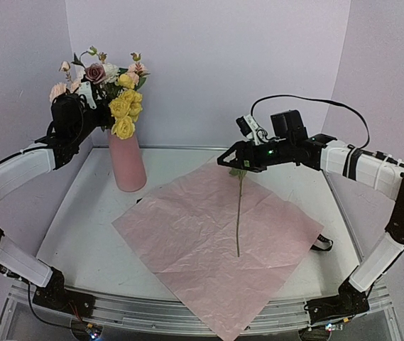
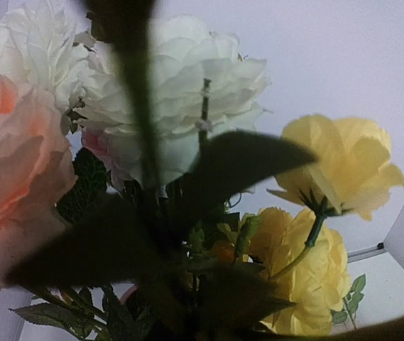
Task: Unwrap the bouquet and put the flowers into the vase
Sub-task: Insert the fake flower into the vase.
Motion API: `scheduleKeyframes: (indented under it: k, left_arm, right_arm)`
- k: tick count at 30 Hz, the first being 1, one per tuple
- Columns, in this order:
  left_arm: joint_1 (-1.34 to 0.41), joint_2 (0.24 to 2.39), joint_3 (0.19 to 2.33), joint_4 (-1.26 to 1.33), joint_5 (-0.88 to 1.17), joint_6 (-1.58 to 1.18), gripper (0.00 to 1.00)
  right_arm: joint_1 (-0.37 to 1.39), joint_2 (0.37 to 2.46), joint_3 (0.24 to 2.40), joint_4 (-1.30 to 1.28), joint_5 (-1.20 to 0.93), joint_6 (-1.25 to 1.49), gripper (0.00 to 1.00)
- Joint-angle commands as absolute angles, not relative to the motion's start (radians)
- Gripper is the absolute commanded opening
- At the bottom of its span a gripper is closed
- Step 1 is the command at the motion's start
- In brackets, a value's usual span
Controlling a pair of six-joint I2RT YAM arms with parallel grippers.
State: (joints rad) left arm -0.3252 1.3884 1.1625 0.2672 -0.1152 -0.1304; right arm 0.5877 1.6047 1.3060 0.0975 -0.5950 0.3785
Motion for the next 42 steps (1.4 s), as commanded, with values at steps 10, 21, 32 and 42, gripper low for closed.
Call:
scheduleKeyframes:
  k: [10, 21, 32, 42]
  left_arm:
    - [-0.32, 1.324, 1.25, 0.143, -0.137, -0.19, 0.3]
    - [-0.32, 1.31, 1.275, 0.144, -0.13, -0.191, 0.34]
    - [-0.32, 1.419, 1.34, 0.146, -0.113, -0.169, 0.0]
    - [-0.32, 1.439, 1.264, 0.145, -0.096, -0.191, 0.04]
  right_arm:
    - [0.578, 1.593, 1.294, 0.11, -0.626, 0.375, 0.82]
    - [0.577, 1.596, 1.287, 0.109, -0.632, 0.38, 0.82]
    - [0.576, 1.594, 1.28, 0.109, -0.637, 0.38, 0.82]
    - [0.572, 1.583, 1.251, 0.108, -0.622, 0.385, 0.82]
